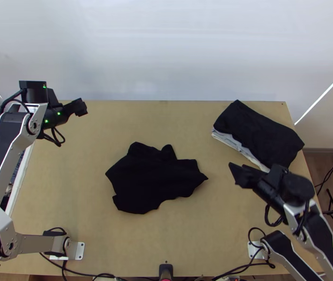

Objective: Fold the t-shirt

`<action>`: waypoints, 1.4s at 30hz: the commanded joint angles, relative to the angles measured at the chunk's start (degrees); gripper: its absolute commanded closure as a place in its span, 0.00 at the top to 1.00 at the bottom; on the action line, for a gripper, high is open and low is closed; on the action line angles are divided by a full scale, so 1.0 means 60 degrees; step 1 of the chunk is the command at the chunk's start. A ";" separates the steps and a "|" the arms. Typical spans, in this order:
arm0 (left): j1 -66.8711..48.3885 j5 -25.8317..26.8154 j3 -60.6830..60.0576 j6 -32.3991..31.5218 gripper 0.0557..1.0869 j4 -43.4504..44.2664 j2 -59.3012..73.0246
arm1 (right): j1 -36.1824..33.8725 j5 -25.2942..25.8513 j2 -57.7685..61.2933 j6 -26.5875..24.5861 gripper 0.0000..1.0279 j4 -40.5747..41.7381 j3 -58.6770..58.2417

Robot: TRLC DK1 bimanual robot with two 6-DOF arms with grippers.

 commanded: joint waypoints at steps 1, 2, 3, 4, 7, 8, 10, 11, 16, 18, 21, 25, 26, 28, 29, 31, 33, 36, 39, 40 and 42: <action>0.0026 0.0004 -0.0279 -0.0118 0.96 0.0216 -0.0163 | -0.0691 -0.1597 0.1950 0.3157 0.96 -0.1633 0.1776; 0.0041 0.0004 -0.0323 -0.0118 0.96 0.0216 -0.0178 | -0.0911 -0.1934 0.2213 0.3450 0.96 -0.1750 0.1776; 0.0070 0.0004 -0.0382 -0.0118 0.96 0.0245 -0.0222 | -0.0911 -0.1964 0.2492 0.3524 0.95 -0.1941 0.1776; 0.0128 0.0004 -0.0470 -0.0103 0.96 0.0318 -0.0266 | -0.0911 -0.1949 0.2667 0.3568 0.95 -0.1970 0.1702; 0.0246 0.0004 -0.0689 -0.0074 0.96 0.0377 -0.0339 | -0.0911 -0.2051 0.3180 0.4212 0.95 -0.2131 0.1497; 0.0275 0.0004 -0.0733 -0.0059 0.96 0.0377 -0.0339 | -0.0911 -0.2154 0.3239 0.4446 0.95 -0.2131 0.1439; 0.0290 0.0004 -0.0807 -0.0045 0.96 0.0406 -0.0339 | -0.0896 -0.2520 0.3312 0.5135 0.95 -0.2087 0.1292; 0.0304 0.0004 -0.0836 -0.0030 0.96 0.0436 -0.0339 | -0.0852 -0.2667 0.3327 0.5413 0.95 -0.2043 0.1190; 0.0304 -0.0026 -0.0909 -0.0045 0.96 0.0465 -0.0251 | -0.0120 -0.2872 0.3693 0.6307 0.80 -0.1604 0.0823; 0.0304 -0.0040 -0.0939 -0.0074 0.96 0.0538 -0.0237 | 0.0334 -0.2872 0.4000 0.6321 0.80 -0.1516 0.0823; 0.0304 -0.0055 -0.1041 -0.0089 0.96 0.0626 -0.0251 | 0.0730 -0.2857 0.4396 0.6351 0.94 -0.1267 0.0897; 0.0377 -0.0069 -0.1188 -0.0089 0.96 0.0670 -0.0295 | 0.0803 -0.2872 0.5260 0.6336 0.94 -0.1076 0.1014; 0.0421 -0.0069 -0.1217 -0.0089 0.96 0.0670 -0.0310 | 0.0832 -0.2886 0.5480 0.6336 0.94 -0.0959 0.1029; 0.0465 -0.0069 -0.1261 -0.0103 0.96 0.0699 -0.0339 | 0.0847 -0.2901 0.5861 0.6277 0.93 -0.0930 0.1072; 0.0495 -0.0069 -0.1290 -0.0103 0.96 0.0714 -0.0368 | 0.0876 -0.2916 0.5978 0.6263 0.89 -0.0901 0.1058; 0.0524 -0.0069 -0.1290 -0.0103 0.96 0.0714 -0.0398 | 0.0876 -0.2901 0.6125 0.6263 0.77 -0.0739 0.1058; 0.0553 -0.0069 -0.1290 -0.0089 0.96 0.0729 -0.0412 | 0.0876 -0.2901 0.6286 0.6234 0.58 -0.0637 0.1072; 0.0627 -0.0069 -0.1290 -0.0089 0.96 0.0758 -0.0398 | 0.0803 -0.2886 0.6432 0.6131 0.56 -0.0256 0.1014; 0.0627 -0.0069 -0.1334 -0.0059 0.96 0.0816 -0.0398 | 0.0759 -0.2901 0.6535 0.6014 0.56 0.0125 0.0867; 0.0627 -0.0069 -0.1319 -0.0059 0.96 0.0831 -0.0383 | 0.0744 -0.2901 0.6579 0.5984 0.56 0.0169 0.0838; 0.0627 -0.0069 -0.1290 -0.0045 0.96 0.0846 -0.0354 | 0.0759 -0.2901 0.6652 0.5867 0.51 0.0344 0.0780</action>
